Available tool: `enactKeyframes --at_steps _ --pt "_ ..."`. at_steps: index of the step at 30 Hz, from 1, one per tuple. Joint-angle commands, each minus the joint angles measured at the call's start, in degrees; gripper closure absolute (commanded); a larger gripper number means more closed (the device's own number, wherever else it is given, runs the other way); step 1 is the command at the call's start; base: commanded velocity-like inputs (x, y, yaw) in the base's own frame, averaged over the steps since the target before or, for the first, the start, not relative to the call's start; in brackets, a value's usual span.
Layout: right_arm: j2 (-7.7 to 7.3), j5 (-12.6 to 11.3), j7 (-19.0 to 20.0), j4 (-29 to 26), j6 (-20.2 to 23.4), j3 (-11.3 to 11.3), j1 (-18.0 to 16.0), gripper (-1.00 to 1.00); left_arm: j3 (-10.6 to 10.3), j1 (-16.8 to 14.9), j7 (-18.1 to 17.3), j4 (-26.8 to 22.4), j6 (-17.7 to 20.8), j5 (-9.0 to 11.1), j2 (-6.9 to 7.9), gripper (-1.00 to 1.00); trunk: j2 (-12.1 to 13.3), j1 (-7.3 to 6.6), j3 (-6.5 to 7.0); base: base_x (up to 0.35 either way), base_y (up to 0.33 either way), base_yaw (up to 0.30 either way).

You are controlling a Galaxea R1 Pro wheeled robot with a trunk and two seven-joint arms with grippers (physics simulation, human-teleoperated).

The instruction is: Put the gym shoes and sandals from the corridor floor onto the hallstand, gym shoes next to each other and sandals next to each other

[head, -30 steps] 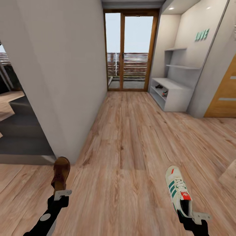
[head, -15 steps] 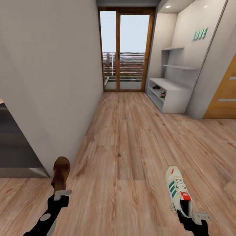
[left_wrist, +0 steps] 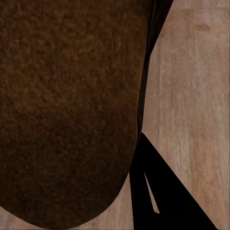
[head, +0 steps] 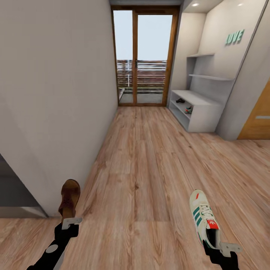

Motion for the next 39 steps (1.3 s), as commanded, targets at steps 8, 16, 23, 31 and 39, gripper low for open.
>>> enactKeyframes --at_steps 8,16,23,31,39 --pt "0.00 -0.6 0.4 0.1 -0.2 -0.1 0.0 1.00 0.5 0.0 -0.3 0.0 -0.2 -0.8 -0.08 1.00 0.0 0.02 -0.05 0.341 0.000 0.000" --pt "0.00 -0.6 0.4 0.1 -0.2 -0.1 0.0 1.00 0.5 0.0 -0.2 0.0 -0.2 -0.8 -0.08 1.00 0.0 0.02 -0.05 0.341 0.000 0.000" --pt "0.00 -0.6 0.4 0.1 -0.2 -0.1 0.0 1.00 0.5 0.0 -0.2 0.0 -0.2 -0.8 -0.08 1.00 0.0 0.02 -0.05 0.341 0.000 0.000" --pt "0.00 -0.6 0.4 0.1 -0.2 -0.1 0.0 1.00 0.5 0.0 -0.2 0.0 -0.2 -0.8 -0.08 1.00 0.0 0.02 -0.05 0.340 0.000 0.000" --pt "0.00 -0.6 0.4 0.1 -0.2 -0.1 0.0 1.00 0.5 0.0 -0.2 0.0 -0.2 -0.8 -0.08 1.00 0.0 0.02 -0.05 0.341 0.000 0.000"
